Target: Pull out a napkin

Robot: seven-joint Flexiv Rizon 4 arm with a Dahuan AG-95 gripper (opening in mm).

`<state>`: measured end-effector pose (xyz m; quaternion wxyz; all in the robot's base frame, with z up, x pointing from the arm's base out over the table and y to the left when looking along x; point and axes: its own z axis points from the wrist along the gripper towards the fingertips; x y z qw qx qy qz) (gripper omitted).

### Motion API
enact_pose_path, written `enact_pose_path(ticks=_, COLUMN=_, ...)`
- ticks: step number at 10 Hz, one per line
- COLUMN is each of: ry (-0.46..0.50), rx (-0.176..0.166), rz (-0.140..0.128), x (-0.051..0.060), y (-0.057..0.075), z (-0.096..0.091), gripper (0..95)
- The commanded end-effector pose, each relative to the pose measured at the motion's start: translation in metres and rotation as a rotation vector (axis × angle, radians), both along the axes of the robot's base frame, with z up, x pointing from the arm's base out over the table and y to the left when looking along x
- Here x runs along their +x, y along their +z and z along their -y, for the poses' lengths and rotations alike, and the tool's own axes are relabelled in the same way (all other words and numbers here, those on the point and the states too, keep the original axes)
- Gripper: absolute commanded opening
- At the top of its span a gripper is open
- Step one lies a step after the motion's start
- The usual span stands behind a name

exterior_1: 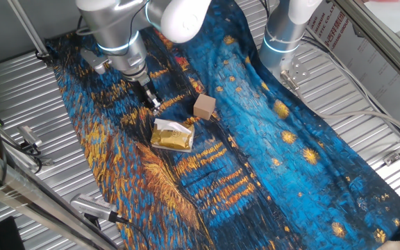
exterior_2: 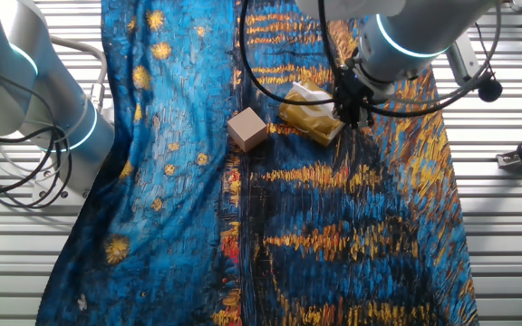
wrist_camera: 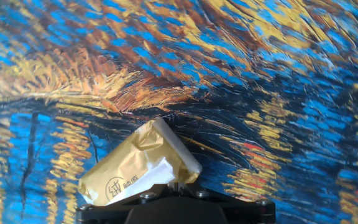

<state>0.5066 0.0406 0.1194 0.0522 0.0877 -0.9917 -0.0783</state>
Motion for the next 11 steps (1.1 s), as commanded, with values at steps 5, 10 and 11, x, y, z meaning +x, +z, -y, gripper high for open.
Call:
enact_pose_path(ticks=5, ry=-0.153, rx=-0.049, rz=-0.044, x=-0.004, y=0.009, z=-0.059, gripper=0.0)
enact_pose_path(ticks=10, ry=-0.127, rx=0.017, rz=-0.035, x=-0.013, y=0.002, z=-0.062, gripper=57.0)
enact_pose_path(ticks=11, ry=-0.119, rx=0.057, rz=-0.037, x=-0.013, y=0.002, z=-0.062, gripper=95.0)
